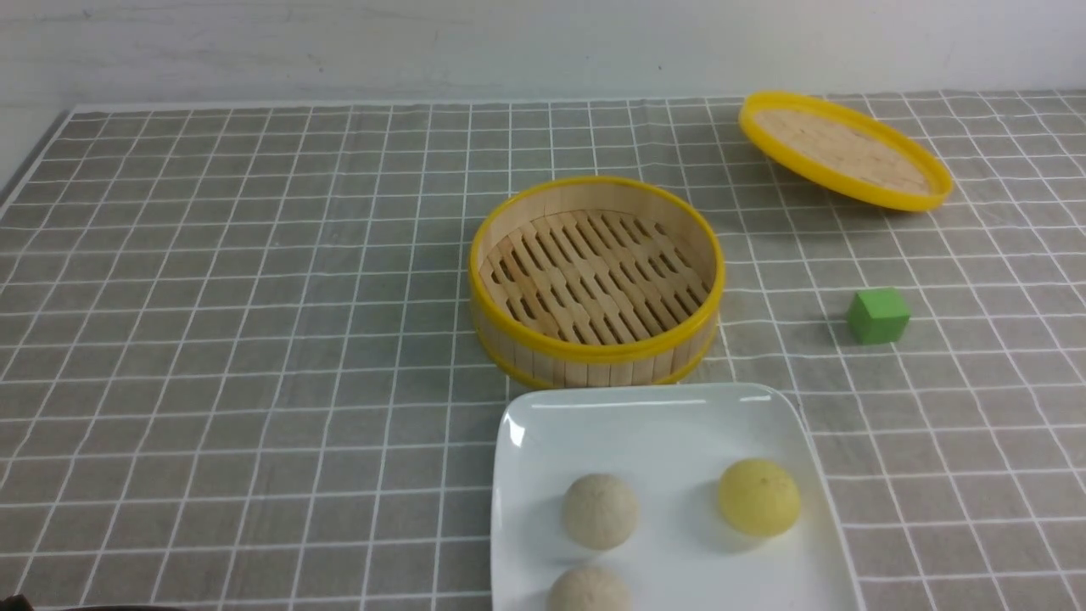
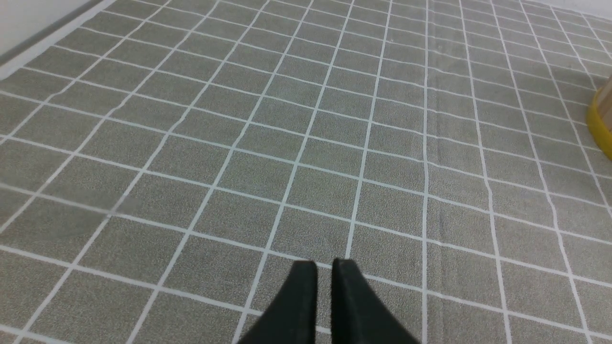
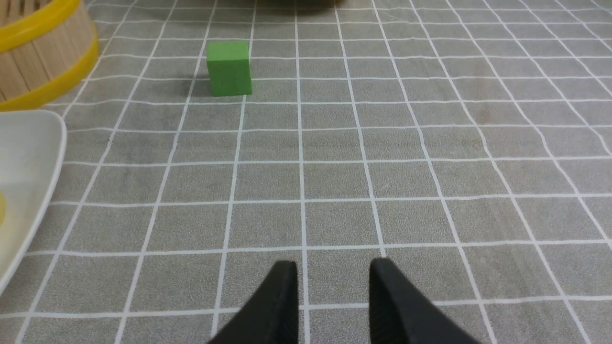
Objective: Put the steamed buns into the plate on the grey tablecloth.
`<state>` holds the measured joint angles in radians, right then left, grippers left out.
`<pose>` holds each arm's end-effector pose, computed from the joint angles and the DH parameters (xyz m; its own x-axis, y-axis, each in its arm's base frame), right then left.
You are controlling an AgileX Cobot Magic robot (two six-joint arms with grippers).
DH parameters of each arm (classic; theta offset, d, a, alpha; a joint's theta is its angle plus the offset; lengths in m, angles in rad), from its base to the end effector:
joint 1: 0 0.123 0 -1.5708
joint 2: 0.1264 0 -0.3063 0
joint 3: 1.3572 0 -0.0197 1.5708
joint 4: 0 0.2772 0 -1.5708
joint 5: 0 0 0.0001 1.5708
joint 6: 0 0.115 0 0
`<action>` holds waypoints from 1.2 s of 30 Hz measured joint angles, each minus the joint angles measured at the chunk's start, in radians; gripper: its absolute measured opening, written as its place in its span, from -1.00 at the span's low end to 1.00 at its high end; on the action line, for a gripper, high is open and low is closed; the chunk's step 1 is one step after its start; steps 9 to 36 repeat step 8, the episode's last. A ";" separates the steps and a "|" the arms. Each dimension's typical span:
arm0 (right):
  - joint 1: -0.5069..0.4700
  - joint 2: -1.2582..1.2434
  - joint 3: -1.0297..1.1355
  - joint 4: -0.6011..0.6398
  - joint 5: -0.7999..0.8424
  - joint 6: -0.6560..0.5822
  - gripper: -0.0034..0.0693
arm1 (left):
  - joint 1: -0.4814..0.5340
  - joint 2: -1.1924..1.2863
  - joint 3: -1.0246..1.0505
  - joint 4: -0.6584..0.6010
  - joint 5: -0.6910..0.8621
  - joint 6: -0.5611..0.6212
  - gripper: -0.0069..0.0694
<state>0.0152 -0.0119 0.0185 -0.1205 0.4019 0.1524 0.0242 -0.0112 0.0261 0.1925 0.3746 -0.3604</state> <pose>0.0795 -0.0042 0.1639 -0.3118 0.0366 -0.9494 0.0424 0.9988 0.0246 0.0803 0.0100 0.1643 -0.2705 -0.1861 -0.9446 -0.1421 0.9781 -0.1521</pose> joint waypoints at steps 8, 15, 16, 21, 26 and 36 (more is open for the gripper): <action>0.000 0.000 0.000 0.000 0.000 0.000 -0.25 | 0.000 0.000 0.000 0.000 0.000 0.000 -0.59; 0.000 0.000 0.000 0.000 0.000 0.000 -0.25 | 0.000 0.000 0.000 0.000 0.000 0.000 -0.59; 0.000 0.000 0.000 0.000 0.000 0.000 -0.25 | 0.000 0.000 0.000 0.000 0.000 0.000 -0.59; 0.000 0.000 0.000 0.000 0.000 0.000 -0.25 | 0.000 0.000 0.000 0.000 0.000 0.000 -0.59; 0.000 0.000 0.000 0.000 0.000 0.000 -0.25 | 0.000 0.000 0.000 0.000 0.000 0.000 -0.59; 0.000 0.000 0.000 0.000 0.000 0.000 -0.25 | 0.000 0.000 0.000 0.000 0.000 0.000 -0.59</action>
